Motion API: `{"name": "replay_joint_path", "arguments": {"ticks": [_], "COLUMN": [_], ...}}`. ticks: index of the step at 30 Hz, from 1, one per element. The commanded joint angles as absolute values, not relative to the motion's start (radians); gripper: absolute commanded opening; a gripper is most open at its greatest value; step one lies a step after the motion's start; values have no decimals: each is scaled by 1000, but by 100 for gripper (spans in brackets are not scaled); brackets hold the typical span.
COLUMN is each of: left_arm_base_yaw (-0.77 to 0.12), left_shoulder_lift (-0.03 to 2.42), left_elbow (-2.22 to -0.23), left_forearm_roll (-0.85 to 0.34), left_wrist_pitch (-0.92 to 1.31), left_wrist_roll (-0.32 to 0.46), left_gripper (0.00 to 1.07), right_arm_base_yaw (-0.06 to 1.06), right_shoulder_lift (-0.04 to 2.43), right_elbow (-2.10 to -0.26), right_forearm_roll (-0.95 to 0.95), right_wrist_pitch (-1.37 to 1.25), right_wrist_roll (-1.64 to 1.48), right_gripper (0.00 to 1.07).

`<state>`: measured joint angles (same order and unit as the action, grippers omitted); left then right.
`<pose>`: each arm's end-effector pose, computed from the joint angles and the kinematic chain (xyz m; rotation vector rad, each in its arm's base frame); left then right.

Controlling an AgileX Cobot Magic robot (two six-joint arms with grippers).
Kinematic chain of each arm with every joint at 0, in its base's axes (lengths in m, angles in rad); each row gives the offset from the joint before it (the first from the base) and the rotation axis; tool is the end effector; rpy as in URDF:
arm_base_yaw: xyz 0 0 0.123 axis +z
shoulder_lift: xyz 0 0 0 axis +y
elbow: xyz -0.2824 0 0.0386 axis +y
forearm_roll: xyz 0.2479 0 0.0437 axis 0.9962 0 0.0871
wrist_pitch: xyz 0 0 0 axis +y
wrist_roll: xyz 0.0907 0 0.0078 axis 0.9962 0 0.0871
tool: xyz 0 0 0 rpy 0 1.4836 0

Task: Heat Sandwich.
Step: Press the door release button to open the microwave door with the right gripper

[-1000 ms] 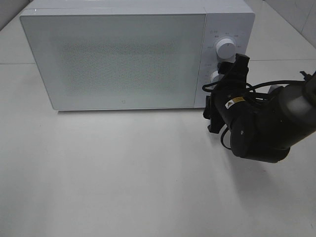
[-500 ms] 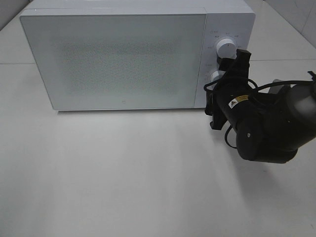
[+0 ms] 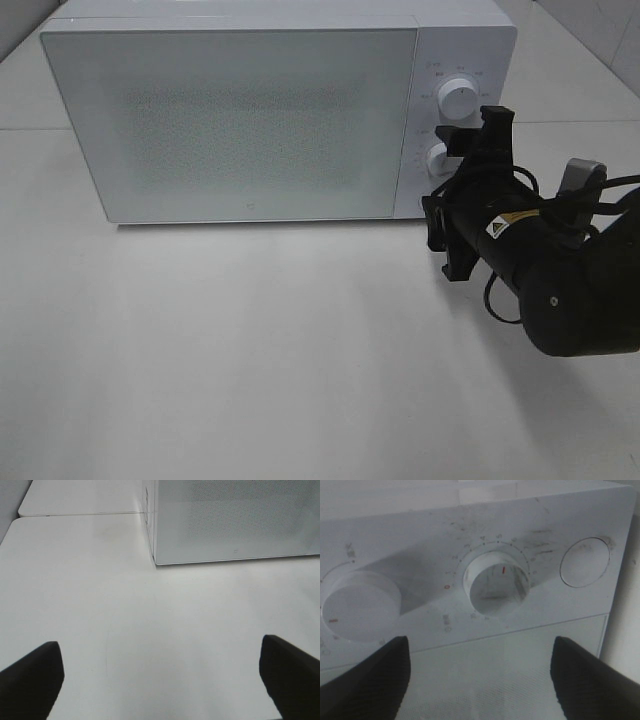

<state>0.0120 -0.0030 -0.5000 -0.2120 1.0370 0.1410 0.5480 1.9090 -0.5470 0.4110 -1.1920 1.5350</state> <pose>-0.0051 -0.0166 0.2806 0.1362 1.9986 -0.1546 0.2807 0.1318 0.1334 1.2664 1.3773 1.3280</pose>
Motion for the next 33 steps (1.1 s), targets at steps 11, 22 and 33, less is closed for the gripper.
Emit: {"name": "replay_joint_path", "arguments": {"ticks": [11,22,33], "left_arm_base_yaw": [16,16,16], "left_shoulder_lift": [-25,-25,-25], "left_elbow": [-501,-501,-501], "left_forearm_roll": [-218,-218,-218], "left_wrist_pitch": [1021,1021,1021], "left_wrist_roll": [137,137,137], "left_gripper": [104,104,104], "right_arm_base_yaw": [543,543,543], "right_shoulder_lift": [1689,1525,1442], "right_elbow": [-522,-658,-831], "right_forearm_roll": [270,272,119], "right_wrist_pitch": [-685,-65,343], "right_wrist_roll": [1052,302,69], "right_gripper": [76,76,76]}}
